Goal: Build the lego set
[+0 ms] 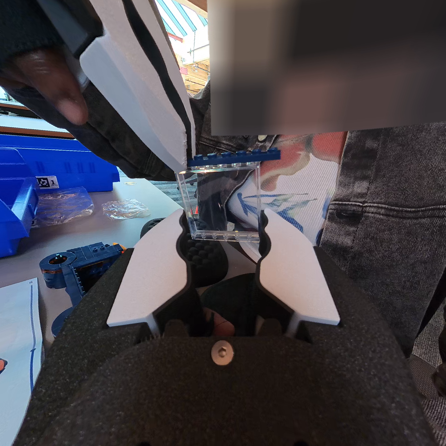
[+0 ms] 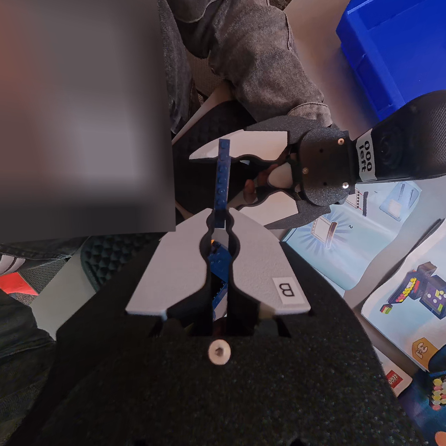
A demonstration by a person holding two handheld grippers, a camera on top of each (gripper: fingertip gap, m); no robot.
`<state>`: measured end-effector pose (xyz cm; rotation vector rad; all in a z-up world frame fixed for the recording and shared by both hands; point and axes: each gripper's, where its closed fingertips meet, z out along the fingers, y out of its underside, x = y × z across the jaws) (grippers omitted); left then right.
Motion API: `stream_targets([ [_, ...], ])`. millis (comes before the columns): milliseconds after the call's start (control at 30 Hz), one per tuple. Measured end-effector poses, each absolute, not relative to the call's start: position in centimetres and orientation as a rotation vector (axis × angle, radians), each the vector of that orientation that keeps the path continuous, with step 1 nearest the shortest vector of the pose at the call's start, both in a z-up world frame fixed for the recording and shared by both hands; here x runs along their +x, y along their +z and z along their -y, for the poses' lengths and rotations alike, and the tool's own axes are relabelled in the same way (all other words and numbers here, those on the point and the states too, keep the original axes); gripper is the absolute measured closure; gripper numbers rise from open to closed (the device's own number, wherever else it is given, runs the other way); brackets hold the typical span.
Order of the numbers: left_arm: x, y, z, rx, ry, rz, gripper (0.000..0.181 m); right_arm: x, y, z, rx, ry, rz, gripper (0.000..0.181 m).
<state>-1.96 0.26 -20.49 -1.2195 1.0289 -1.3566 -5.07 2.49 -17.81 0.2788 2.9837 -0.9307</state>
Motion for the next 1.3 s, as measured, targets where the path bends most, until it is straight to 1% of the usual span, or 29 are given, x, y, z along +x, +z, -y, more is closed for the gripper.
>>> stream_targets([
  [567, -2.0, -20.5, -0.2, -1.221, -1.348, -1.038, 0.125, -5.1, -17.8, -2.6, 0.291, -0.913, -2.983, 0.173],
  [933, -2.0, -20.4, -0.2, -1.215, -1.347, -1.038, 0.125, -5.2, -17.8, -2.7, 0.303, -0.911, -2.983, 0.170],
  [967, -2.0, -20.4, -0.2, -1.214, -1.346, -1.037, 0.125, -5.2, -17.7, -2.7, 0.308, -0.915, -2.987, 0.167],
  [1033, -2.1, -20.4, -0.2, -1.213, -1.346, -1.032, 0.125, -5.3, -17.3, -2.7, 0.318, -0.939, -3.001, 0.157],
  [1100, -2.2, -20.3, -0.2, -1.210, -1.348, -1.026, 0.125, -5.6, -16.6, -2.7, 0.339, -1.015, -3.033, 0.133],
  [1200, -2.3, -20.1, -0.3, -1.211, -1.342, -1.019, 0.125, -6.4, -15.4, -2.9, 0.393, -1.196, -3.169, 0.104],
  [1233, -2.3, -20.1, -0.3, -1.210, -1.341, -1.016, 0.125, -6.6, -15.1, -2.9, 0.400, -1.280, -3.223, 0.097],
  [1300, -2.4, -19.9, -0.4, -1.207, -1.339, -1.010, 0.125, -7.2, -14.5, -3.0, 0.450, -1.441, -3.380, 0.090],
])
